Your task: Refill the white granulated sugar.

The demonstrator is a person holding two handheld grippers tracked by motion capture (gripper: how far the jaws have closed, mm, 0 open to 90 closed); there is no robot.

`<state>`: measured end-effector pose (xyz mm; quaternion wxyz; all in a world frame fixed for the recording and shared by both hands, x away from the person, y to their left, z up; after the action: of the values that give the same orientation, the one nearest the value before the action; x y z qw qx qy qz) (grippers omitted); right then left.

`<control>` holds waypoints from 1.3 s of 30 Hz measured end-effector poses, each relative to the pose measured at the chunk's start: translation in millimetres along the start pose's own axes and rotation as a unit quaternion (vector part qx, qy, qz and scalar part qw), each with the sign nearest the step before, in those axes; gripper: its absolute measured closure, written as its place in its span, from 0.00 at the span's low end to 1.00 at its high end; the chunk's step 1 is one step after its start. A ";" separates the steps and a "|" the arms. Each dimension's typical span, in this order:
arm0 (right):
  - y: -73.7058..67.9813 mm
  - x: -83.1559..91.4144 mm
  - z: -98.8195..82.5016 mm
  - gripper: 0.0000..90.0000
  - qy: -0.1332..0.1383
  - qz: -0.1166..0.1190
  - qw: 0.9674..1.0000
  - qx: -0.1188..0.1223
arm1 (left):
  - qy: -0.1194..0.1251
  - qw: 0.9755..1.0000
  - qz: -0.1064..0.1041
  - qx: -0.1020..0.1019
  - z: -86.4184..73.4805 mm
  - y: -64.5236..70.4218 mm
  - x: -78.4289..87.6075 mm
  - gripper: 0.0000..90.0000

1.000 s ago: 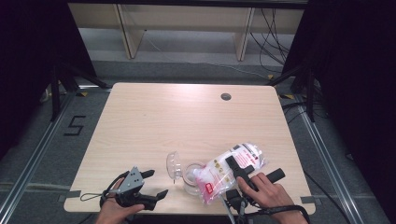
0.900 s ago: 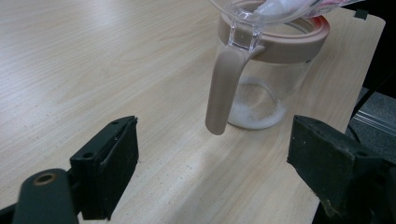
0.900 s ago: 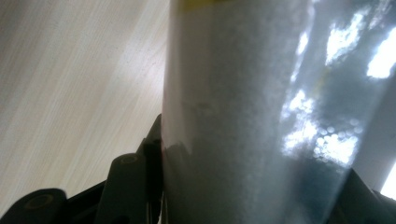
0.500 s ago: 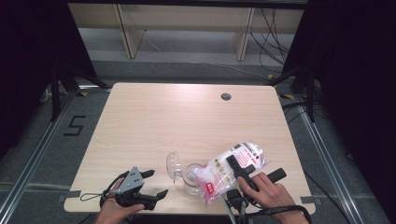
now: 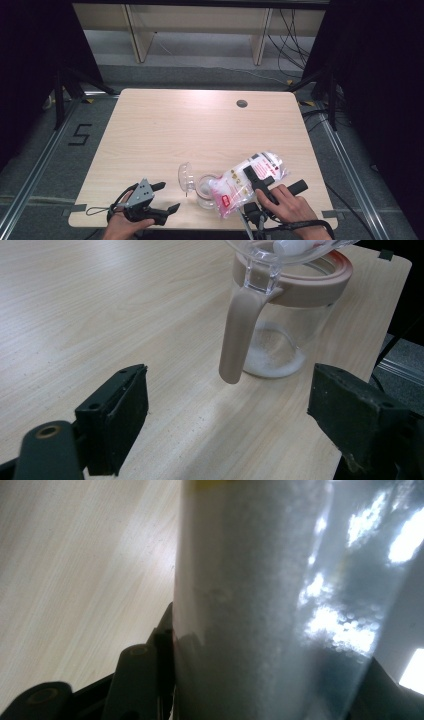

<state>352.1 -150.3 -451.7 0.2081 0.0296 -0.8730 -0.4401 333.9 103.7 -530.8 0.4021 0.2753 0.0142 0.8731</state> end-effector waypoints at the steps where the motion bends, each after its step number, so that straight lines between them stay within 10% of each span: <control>1: 0.0 0.0 0.0 0.58 0.000 0.000 1.000 0.000 | 0.000 1.000 0.000 0.000 0.0 0.0 0.0 0.18; 39: 2.1 3.3 -3.5 0.59 -0.010 -0.001 1.000 0.015 | -0.001 1.000 -0.001 -0.016 1.0 -1.5 0.6 0.18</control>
<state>350.7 -152.5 -447.1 0.1989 0.0292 -0.8815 -0.4273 335.1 105.0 -530.0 0.4072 0.2696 0.0006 0.8727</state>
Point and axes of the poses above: each handheld gripper's, and its own axes: x roughly backward along the jaws, z roughly out of its top, y roughly to its right, the point moved 9 cm from there along -x, roughly forward along the jaws, and after that the axes turned 11 degrees about x, right-handed, at the moved point
